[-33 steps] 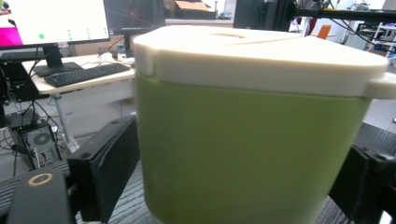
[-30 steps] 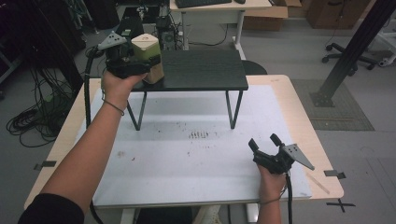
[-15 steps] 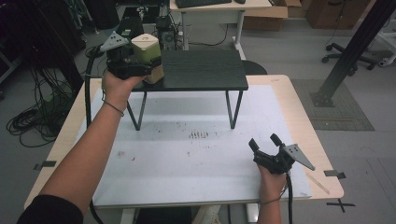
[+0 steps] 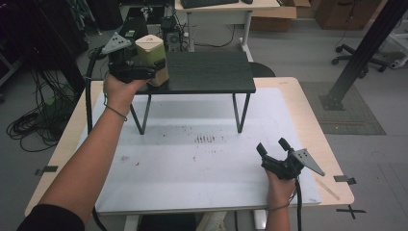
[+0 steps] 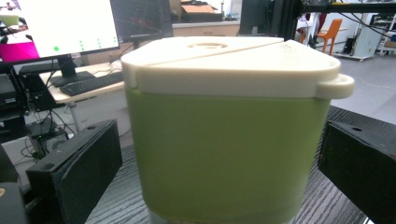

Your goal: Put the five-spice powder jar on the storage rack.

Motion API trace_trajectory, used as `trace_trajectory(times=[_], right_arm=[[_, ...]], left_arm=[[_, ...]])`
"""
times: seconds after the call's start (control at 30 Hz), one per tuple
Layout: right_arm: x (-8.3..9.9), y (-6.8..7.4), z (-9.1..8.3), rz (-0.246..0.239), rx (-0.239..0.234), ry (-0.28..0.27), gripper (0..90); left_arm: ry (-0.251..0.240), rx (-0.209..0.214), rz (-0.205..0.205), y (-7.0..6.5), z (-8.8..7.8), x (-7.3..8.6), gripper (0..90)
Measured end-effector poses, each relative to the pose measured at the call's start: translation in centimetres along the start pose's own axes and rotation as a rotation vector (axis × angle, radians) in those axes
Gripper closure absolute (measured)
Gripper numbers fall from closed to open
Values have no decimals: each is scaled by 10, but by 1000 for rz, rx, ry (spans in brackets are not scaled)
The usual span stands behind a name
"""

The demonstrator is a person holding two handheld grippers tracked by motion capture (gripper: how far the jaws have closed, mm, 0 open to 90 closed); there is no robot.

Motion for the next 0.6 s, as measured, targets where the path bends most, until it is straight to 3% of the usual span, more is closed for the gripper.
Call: trace_trajectory(times=[0.03, 0.27, 0.6], right_arm=[[0, 0, 0, 0, -1, -1, 0], [0, 0, 0, 0, -3, -2, 0], [0, 0, 0, 3, -4, -6, 0]], left_arm=[[-17, -5, -11, 0, -2, 1, 2], [-20, -24, -27, 4, -10, 6, 3], [-21, -34, -17, 2, -21, 6, 3]])
Point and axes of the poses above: each handheld gripper's, and its own axes: z roughly forward along the jaws, x roughly out of its underside, y roughly to its left, the point moved 1 cm from there along z, roughly forward along the jaws, and after that the axes turned 4 degrees about y, right-handed, at the moved point
